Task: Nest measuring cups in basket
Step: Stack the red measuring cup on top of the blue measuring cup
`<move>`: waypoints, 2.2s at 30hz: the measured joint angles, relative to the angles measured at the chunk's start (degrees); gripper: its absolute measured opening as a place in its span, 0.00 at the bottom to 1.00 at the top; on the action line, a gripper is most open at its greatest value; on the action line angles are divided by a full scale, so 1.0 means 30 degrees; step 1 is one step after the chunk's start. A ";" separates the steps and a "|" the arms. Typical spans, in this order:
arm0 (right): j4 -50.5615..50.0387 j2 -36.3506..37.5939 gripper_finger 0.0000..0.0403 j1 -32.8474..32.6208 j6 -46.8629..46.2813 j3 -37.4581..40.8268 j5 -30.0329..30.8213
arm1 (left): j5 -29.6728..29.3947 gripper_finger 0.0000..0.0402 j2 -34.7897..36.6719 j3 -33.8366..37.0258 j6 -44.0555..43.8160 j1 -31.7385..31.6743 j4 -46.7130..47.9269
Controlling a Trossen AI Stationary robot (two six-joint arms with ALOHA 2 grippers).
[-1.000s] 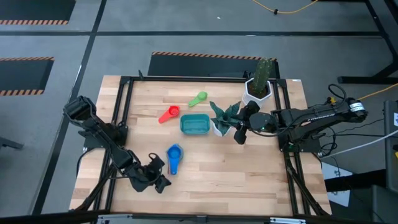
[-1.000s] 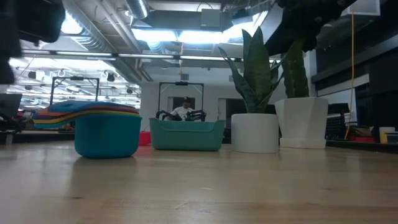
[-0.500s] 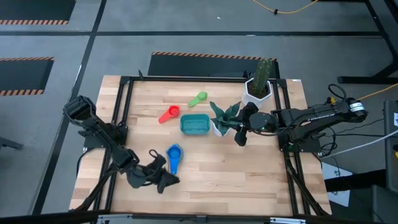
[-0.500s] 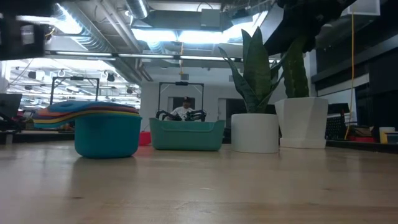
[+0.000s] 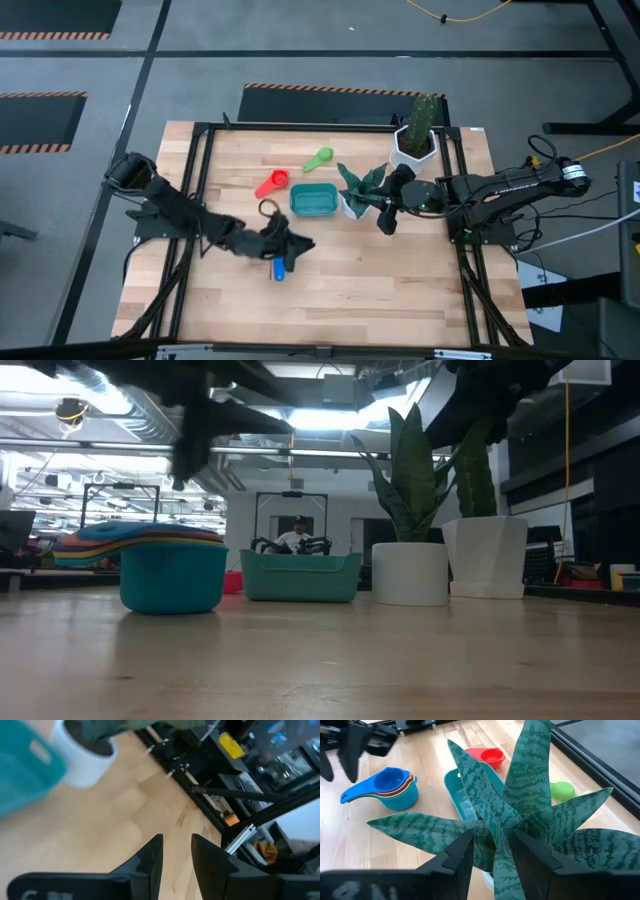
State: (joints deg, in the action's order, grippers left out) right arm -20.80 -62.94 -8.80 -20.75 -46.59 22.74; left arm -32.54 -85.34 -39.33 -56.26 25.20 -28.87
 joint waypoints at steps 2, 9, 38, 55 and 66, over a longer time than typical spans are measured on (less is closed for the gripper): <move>0.0000 0.0000 0.34 0.0000 0.0000 0.0006 0.0000 | 0.1432 0.23 0.0000 0.0000 0.1633 -0.1047 -0.0542; -0.0007 0.0000 0.34 0.0000 0.0000 0.0001 0.0004 | 0.5608 0.23 -0.0007 -0.1006 0.6410 -0.4903 -0.0849; -0.0029 0.0000 0.34 0.0000 -0.0066 0.0000 0.0007 | 1.0159 0.23 -0.0007 -0.5676 2.3537 -1.7240 1.4116; -0.0036 0.0000 0.34 0.0000 -0.0529 0.0002 0.0015 | 1.0315 0.23 -0.1493 -0.5668 2.6967 -1.8524 1.9926; -0.0102 0.0000 0.34 -0.0006 -0.0503 0.0000 0.0022 | 1.0253 0.23 -0.2120 -0.5661 2.7442 -1.8561 1.9899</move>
State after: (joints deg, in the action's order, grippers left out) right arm -21.10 -62.94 -8.82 -22.26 -46.59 22.81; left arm -1.78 -91.70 -56.31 26.06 -30.48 30.83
